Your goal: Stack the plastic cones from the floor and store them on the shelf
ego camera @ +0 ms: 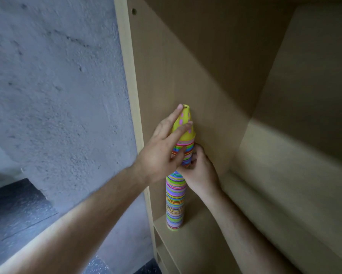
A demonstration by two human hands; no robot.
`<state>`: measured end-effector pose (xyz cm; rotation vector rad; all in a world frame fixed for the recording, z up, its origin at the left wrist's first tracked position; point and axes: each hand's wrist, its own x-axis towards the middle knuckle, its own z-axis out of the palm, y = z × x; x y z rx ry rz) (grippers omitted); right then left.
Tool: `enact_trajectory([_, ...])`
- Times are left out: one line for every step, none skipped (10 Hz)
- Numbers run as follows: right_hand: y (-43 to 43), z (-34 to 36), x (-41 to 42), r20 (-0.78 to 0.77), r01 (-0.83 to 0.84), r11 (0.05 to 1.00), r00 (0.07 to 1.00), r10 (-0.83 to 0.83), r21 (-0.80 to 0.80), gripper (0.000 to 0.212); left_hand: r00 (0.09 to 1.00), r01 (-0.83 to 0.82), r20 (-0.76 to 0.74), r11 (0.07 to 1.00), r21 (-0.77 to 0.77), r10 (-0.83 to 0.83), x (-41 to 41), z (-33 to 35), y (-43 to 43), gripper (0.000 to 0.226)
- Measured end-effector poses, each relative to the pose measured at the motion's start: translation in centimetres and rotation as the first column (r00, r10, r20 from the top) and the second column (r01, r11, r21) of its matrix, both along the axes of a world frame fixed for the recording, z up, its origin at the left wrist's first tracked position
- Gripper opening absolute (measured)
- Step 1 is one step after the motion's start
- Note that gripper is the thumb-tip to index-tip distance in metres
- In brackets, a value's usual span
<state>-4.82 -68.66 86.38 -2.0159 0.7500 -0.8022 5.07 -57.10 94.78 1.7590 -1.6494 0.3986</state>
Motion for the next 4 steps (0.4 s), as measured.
enact_trajectory([0.2,-0.4,-0.1,-0.007,0.017,1.0,1.0,-0.017,-0.007,0.074,1.0,-0.007,0.009,1.0,0.004,0.007,0.1,-0.5,0.4,0.06])
enact_trajectory([0.5,-1.1,-0.4,-0.035,0.041,0.999,0.999,-0.042,-0.019,0.073,0.999,-0.005,0.035,0.999,0.039,0.003,0.0,-1.2,1.1,0.062])
enact_trajectory([0.5,-2.6,-0.3,-0.074,0.048,0.998,0.996,-0.046,0.03,0.075,0.997,-0.033,0.073,0.998,0.05,0.029,0.5,-1.9,1.9,0.06])
enact_trajectory([1.4,-4.9,-1.6,-0.149,0.108,0.991,0.984,-0.096,0.074,0.091,0.996,-0.06,0.065,0.994,0.09,0.054,0.4,-3.7,4.1,0.064])
